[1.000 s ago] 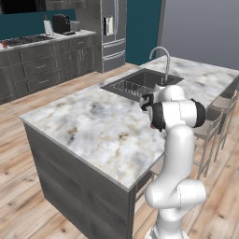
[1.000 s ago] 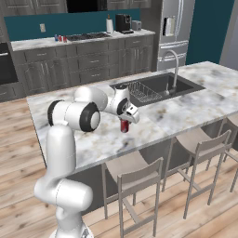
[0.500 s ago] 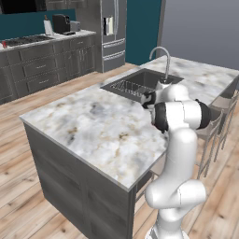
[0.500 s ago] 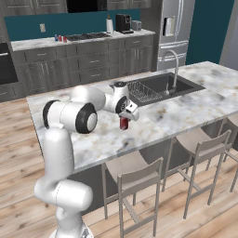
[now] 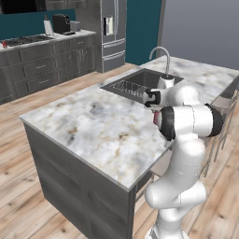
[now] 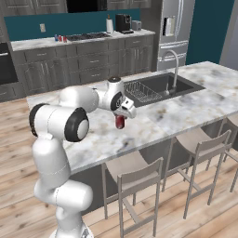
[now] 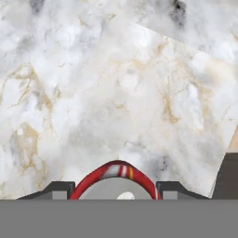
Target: Four empty soda cans are scattered around the kitchen. Gather all the cans and cluster them next to the stove for recycling.
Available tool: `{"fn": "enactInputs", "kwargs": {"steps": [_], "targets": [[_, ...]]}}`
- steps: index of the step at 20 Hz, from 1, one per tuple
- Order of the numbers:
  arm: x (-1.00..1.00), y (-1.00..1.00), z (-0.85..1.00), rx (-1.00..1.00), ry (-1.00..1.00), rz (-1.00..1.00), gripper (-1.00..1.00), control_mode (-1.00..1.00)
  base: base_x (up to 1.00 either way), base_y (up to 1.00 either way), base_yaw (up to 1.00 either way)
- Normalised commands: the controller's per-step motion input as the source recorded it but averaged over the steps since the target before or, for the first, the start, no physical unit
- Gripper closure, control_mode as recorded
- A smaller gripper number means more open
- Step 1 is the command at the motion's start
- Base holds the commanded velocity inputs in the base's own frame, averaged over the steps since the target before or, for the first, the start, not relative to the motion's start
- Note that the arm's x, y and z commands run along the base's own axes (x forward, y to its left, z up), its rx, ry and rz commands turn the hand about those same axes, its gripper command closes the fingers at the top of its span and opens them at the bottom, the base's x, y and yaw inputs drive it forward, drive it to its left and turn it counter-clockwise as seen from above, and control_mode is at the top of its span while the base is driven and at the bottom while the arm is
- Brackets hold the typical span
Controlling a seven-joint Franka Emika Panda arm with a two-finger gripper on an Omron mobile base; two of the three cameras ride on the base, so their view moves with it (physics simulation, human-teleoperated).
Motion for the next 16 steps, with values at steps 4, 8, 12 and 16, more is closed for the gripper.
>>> {"fn": "enactInputs", "kwargs": {"steps": [4,8,12,16], "targets": [[-0.65,0.15,0.35,-0.05,0.00,0.06,1.00,-1.00,0.00,0.00,0.00],[-0.66,0.17,0.30,-0.06,0.00,0.07,1.00,-1.00,0.00,0.00,0.00],[-0.68,0.15,0.18,-0.05,-0.01,0.10,1.00,-1.00,0.00,0.00,0.00],[-0.56,0.20,0.18,-0.01,-0.01,0.11,1.00,-1.00,0.00,0.00,0.00]]}}
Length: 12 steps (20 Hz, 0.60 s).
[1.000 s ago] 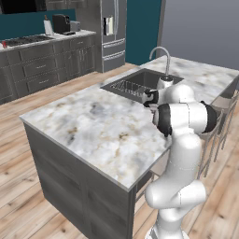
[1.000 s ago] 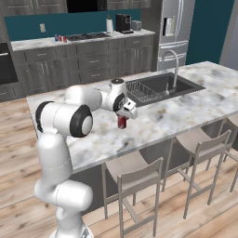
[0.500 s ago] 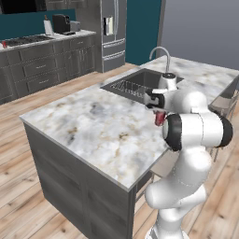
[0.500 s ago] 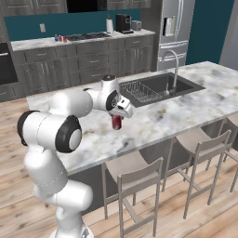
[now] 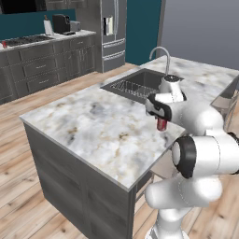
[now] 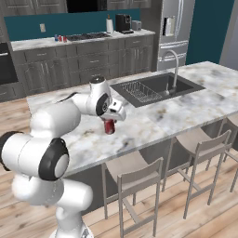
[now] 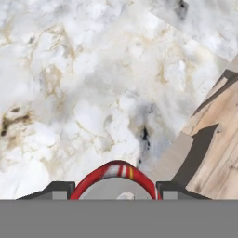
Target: Four empty soda cans are scattered around the kitchen. Gather all the cans and cluster them next to the stove for recycling.
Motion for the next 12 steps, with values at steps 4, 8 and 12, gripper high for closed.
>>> {"fn": "enactInputs", "kwargs": {"steps": [4,8,12], "targets": [[-0.49,0.12,0.36,0.00,0.00,0.08,1.00,-1.00,0.00,0.00,0.00],[-0.48,0.12,0.36,0.00,0.00,0.06,1.00,-1.00,0.00,0.00,0.00],[-0.52,0.16,0.28,0.00,0.00,0.05,1.00,-1.00,0.00,0.00,0.00]]}}
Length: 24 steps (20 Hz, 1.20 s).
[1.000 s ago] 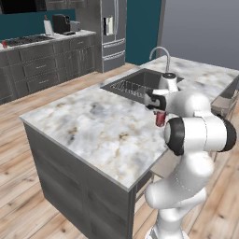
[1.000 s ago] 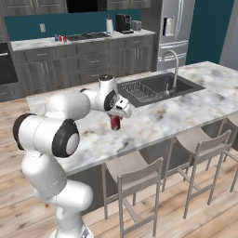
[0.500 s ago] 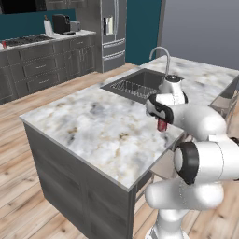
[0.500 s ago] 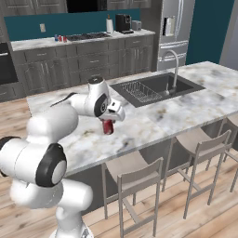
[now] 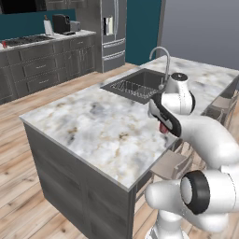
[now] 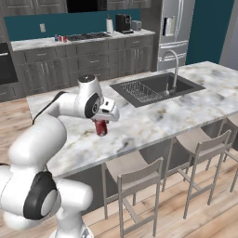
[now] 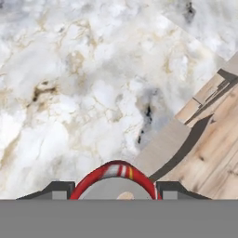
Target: Four empty soda cans are scattered around the kitchen. Gather all the cans and cluster them next to the stove for recycling.
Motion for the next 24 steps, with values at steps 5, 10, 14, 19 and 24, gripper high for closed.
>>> {"fn": "enactInputs", "kwargs": {"steps": [5,10,14,19,24], "targets": [[-0.54,0.13,0.25,0.00,0.00,0.04,1.00,-1.00,0.00,0.00,0.00],[-0.54,0.12,0.19,0.00,-0.01,0.04,1.00,-1.00,0.00,0.00,0.00],[-0.46,0.10,0.24,0.00,-0.04,0.03,1.00,-1.00,0.00,0.00,0.00],[-0.28,0.08,0.22,0.00,-0.03,0.01,1.00,-1.00,0.00,0.00,0.00],[-0.17,0.04,0.18,0.00,-0.01,0.00,1.00,-1.00,0.00,0.00,0.00]]}}
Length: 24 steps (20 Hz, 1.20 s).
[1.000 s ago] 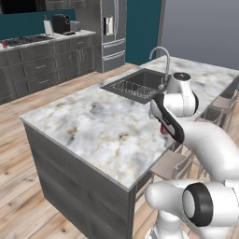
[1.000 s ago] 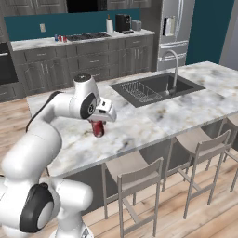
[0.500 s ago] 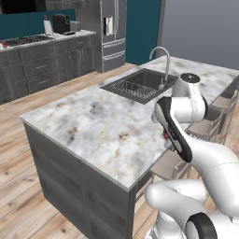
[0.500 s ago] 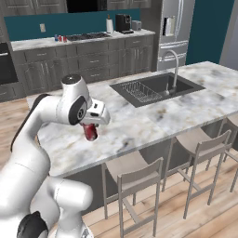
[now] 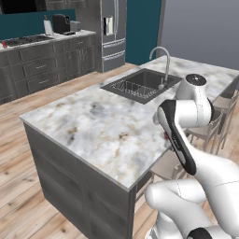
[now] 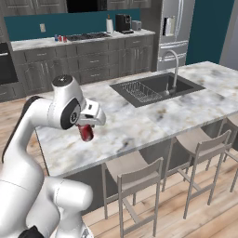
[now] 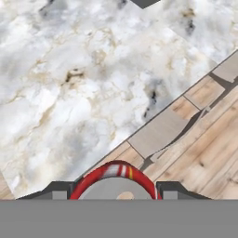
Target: Four empty soda cans are scattered around the kitchen. Gather all the cans and cluster them next to the stove for recycling.
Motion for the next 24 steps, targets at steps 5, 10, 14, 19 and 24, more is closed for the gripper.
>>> {"fn": "enactInputs", "kwargs": {"steps": [5,10,14,19,24], "targets": [[-0.16,0.01,0.10,0.00,0.00,0.00,1.00,-1.00,0.00,0.00,0.00],[-0.19,0.00,0.01,0.00,0.00,0.00,1.00,-1.00,0.00,0.00,0.00],[-0.13,0.00,0.00,0.00,0.00,0.00,1.00,1.00,-0.01,0.00,0.00],[0.00,0.00,0.00,0.00,0.00,0.00,1.00,1.00,-0.32,0.00,0.00],[0.00,0.00,0.00,0.00,0.00,0.00,1.00,1.00,-0.68,0.00,0.00]]}}
